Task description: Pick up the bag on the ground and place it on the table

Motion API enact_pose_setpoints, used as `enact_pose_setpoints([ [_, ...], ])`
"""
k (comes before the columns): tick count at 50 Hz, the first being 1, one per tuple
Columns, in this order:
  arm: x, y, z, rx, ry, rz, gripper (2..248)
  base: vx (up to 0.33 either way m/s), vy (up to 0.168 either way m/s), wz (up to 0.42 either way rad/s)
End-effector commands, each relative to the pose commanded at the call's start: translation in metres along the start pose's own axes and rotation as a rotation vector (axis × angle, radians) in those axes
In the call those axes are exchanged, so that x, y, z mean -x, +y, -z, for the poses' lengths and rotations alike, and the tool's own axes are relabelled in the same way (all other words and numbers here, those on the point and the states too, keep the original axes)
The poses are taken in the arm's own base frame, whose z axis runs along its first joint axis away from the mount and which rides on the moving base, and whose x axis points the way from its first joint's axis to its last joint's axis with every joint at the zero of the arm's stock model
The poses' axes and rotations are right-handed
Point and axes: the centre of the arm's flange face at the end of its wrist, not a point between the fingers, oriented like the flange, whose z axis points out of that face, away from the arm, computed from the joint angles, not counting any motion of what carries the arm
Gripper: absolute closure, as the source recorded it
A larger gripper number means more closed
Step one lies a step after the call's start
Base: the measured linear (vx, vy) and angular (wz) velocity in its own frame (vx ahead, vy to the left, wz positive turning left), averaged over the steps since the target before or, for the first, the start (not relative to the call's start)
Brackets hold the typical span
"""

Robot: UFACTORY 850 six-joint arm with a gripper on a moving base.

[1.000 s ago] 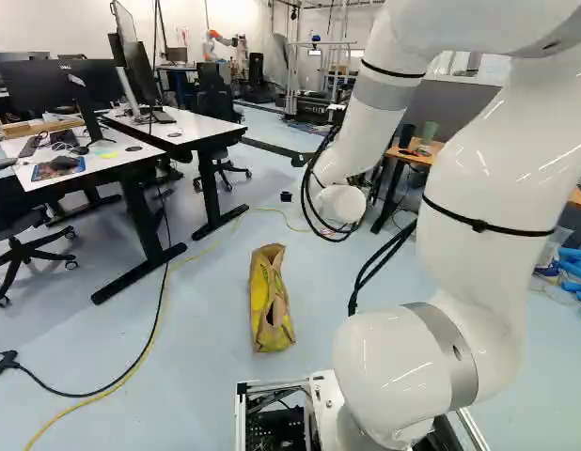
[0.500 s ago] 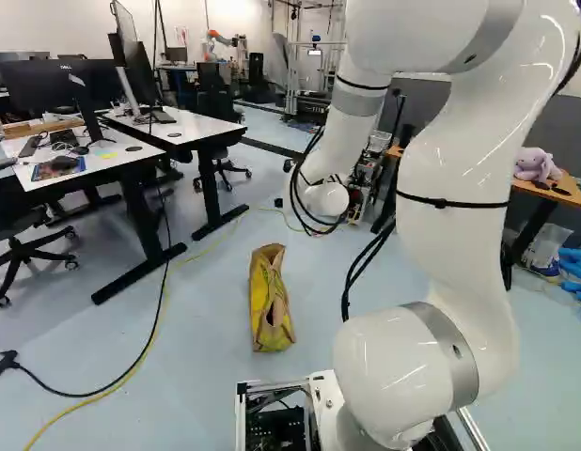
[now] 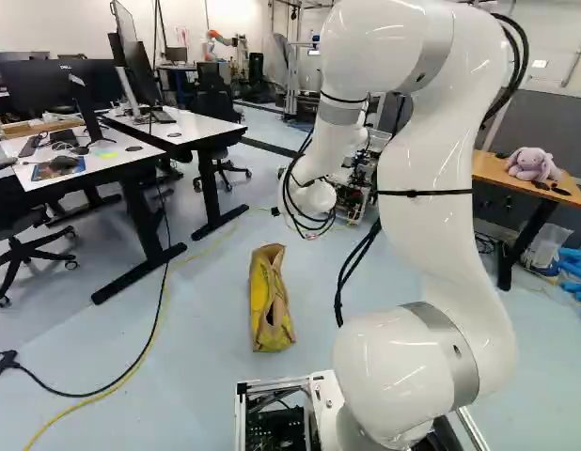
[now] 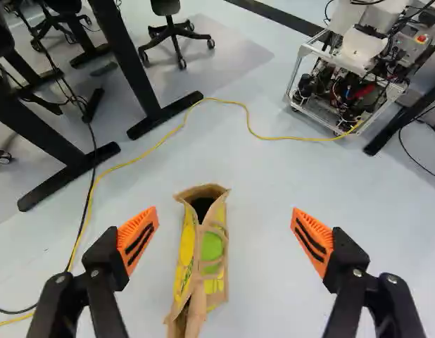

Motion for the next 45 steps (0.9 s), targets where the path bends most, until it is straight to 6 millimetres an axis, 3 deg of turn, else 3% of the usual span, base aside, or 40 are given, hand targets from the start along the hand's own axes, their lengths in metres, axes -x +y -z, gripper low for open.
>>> enact_pose_setpoints([
  [45,0.023,-0.026,-0.086,-0.028,-0.202,0.032,3,0.000,0.000,0.000],
])
